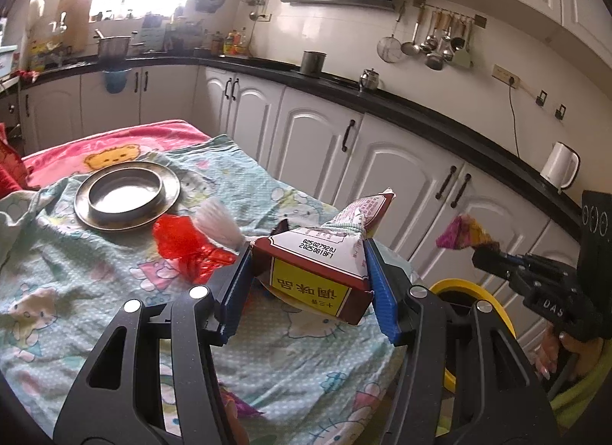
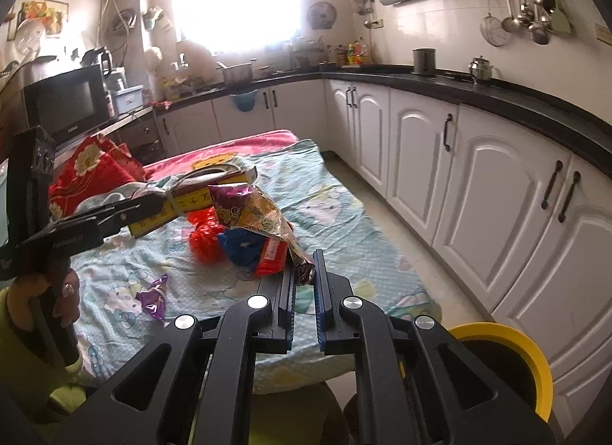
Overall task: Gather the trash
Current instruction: 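Carry the gold wrapper and white box in both tools over the bin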
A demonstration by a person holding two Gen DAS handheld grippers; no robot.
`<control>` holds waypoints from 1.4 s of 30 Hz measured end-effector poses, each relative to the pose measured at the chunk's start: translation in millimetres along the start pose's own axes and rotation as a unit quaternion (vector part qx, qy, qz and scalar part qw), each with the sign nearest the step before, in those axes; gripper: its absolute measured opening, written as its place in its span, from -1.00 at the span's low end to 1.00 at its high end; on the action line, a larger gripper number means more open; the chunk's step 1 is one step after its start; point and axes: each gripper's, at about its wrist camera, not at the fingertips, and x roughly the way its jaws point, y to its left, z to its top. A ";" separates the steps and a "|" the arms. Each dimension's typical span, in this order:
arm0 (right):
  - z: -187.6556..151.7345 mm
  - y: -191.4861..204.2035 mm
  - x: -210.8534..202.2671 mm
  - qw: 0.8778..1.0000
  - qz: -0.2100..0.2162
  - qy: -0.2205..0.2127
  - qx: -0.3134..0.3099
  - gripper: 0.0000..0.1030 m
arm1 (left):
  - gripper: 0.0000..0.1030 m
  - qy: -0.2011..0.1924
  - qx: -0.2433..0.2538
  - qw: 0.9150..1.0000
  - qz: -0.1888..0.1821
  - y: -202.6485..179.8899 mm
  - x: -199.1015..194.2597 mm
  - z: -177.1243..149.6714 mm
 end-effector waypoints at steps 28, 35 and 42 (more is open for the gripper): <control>-45.2 -82.3 -47.1 0.993 -0.092 0.000 0.075 -0.83 | -0.08 0.034 0.076 0.995 -0.052 -78.4 22.7 -21.8; -60.5 -106.7 -58.0 0.989 -0.114 0.002 0.093 -0.83 | -0.08 0.051 0.108 0.990 -0.069 -109.7 33.8 -35.1; -76.4 -129.2 -67.6 0.985 -0.133 0.007 0.114 -0.83 | -0.07 0.070 0.135 0.985 -0.083 -135.4 45.9 -48.5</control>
